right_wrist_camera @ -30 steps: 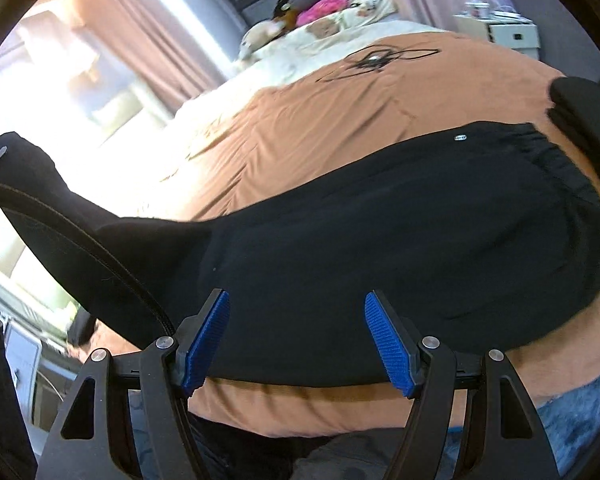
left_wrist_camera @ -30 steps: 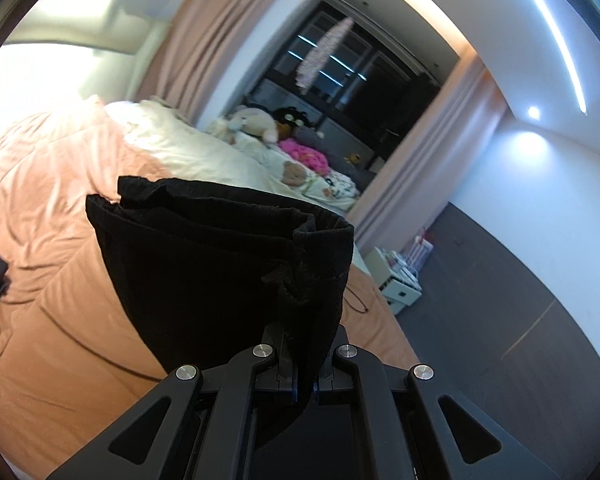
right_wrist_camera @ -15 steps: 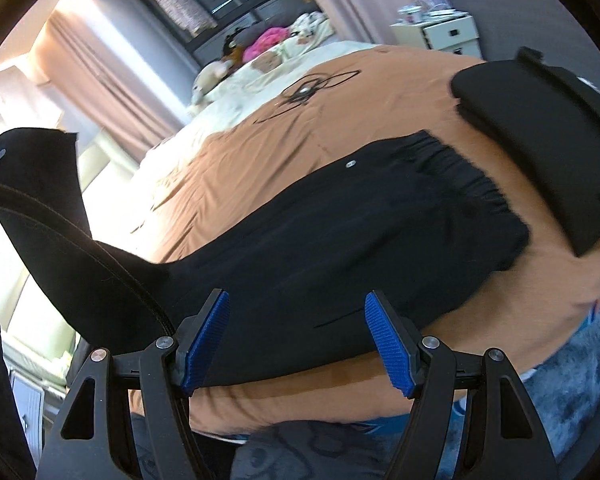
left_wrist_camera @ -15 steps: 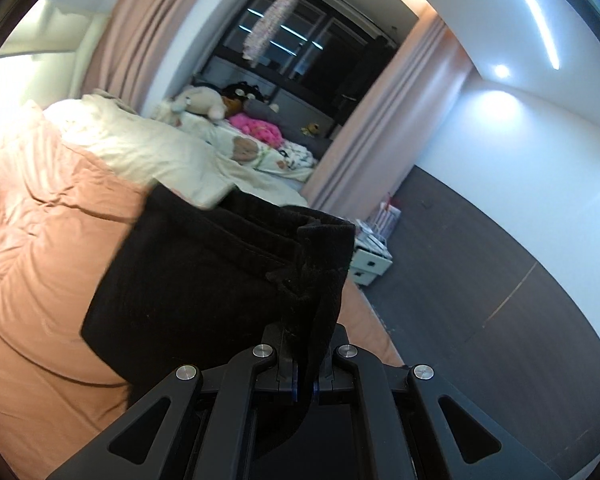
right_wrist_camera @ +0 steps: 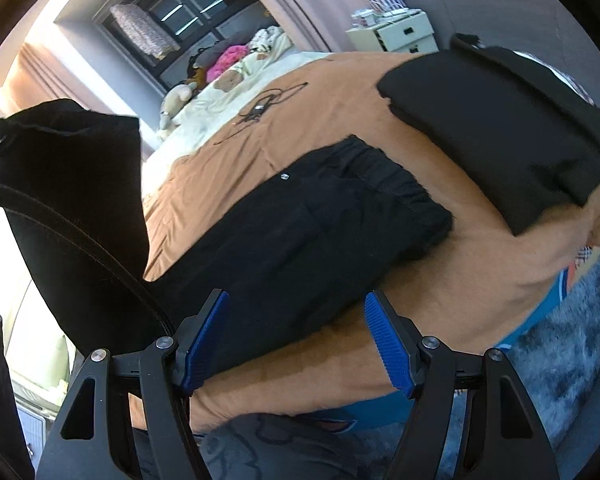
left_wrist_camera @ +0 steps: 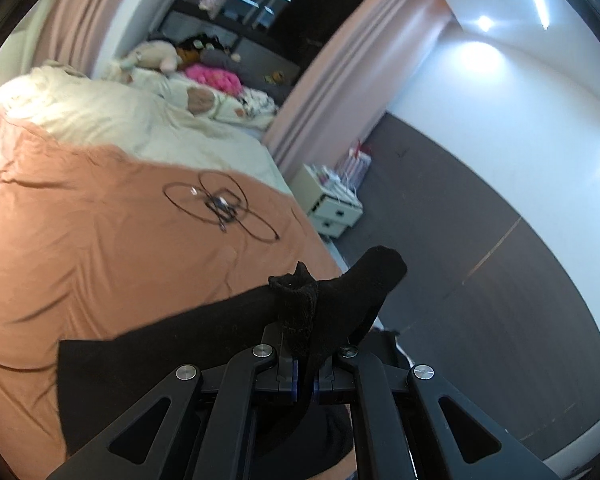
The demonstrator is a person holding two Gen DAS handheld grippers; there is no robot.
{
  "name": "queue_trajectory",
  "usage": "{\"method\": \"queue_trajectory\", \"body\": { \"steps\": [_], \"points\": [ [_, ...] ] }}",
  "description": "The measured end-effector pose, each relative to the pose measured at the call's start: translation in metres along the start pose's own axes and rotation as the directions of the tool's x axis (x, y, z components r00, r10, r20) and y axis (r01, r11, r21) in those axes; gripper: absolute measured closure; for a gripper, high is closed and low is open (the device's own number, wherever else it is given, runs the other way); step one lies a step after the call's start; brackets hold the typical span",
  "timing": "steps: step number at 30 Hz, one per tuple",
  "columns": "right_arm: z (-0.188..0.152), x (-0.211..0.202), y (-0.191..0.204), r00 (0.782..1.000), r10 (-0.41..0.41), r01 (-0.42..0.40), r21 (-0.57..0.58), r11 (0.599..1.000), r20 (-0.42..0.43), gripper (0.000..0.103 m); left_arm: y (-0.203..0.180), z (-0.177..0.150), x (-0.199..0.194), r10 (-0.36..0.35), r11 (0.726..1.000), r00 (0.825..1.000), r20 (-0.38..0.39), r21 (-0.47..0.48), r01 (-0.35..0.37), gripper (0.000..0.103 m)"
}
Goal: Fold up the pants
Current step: 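Carry the cuff end over the pants toward the waistband with the left tool, then lower the cuff end onto the waistband and open the left tool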
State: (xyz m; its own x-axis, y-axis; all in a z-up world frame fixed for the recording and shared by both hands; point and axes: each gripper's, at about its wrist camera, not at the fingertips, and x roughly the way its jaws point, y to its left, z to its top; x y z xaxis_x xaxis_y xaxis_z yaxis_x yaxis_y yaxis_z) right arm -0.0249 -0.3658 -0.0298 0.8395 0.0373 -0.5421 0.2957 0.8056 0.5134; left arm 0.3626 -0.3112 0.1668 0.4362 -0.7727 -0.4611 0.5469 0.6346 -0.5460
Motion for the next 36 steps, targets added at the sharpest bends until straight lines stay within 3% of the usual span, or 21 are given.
{"method": "queue_trajectory", "body": {
  "steps": [9,16,20,23,26,31,36],
  "points": [
    [-0.004,-0.005,-0.015,1.0,-0.008,0.009,0.047,0.999,-0.016,0.034,-0.021,-0.019,0.076,0.008,1.0,0.993,-0.118,0.019,-0.006,0.099],
    [-0.006,-0.002,-0.027,1.0,-0.011,0.013,0.079,0.997,-0.027,0.034,-0.018,-0.024,0.116,0.045,0.999,0.991,-0.122,-0.007,-0.046,0.099],
    [-0.01,-0.004,-0.034,0.999,-0.016,0.019,0.093,0.995,-0.038,0.034,-0.014,-0.054,0.149,0.027,1.0,0.976,-0.215,-0.003,-0.028,0.099],
    [-0.013,-0.008,-0.035,0.999,-0.004,0.008,0.093,0.996,-0.045,0.034,-0.012,-0.09,0.166,-0.007,1.0,0.953,-0.304,-0.004,0.007,0.099],
    [-0.014,-0.009,-0.032,0.999,0.015,-0.011,0.08,0.997,-0.042,0.034,-0.012,-0.123,0.168,-0.051,0.999,0.93,-0.363,-0.015,0.048,0.098],
    [-0.013,-0.011,-0.03,0.998,0.047,-0.044,0.081,0.996,-0.031,0.034,-0.016,-0.158,0.152,-0.087,0.996,0.916,-0.393,-0.01,0.09,0.098],
    [-0.016,-0.014,-0.032,0.998,0.059,-0.056,0.086,0.995,-0.023,0.034,-0.013,-0.188,0.128,-0.071,0.995,0.906,-0.417,0.028,0.091,0.098]
  ]
}}
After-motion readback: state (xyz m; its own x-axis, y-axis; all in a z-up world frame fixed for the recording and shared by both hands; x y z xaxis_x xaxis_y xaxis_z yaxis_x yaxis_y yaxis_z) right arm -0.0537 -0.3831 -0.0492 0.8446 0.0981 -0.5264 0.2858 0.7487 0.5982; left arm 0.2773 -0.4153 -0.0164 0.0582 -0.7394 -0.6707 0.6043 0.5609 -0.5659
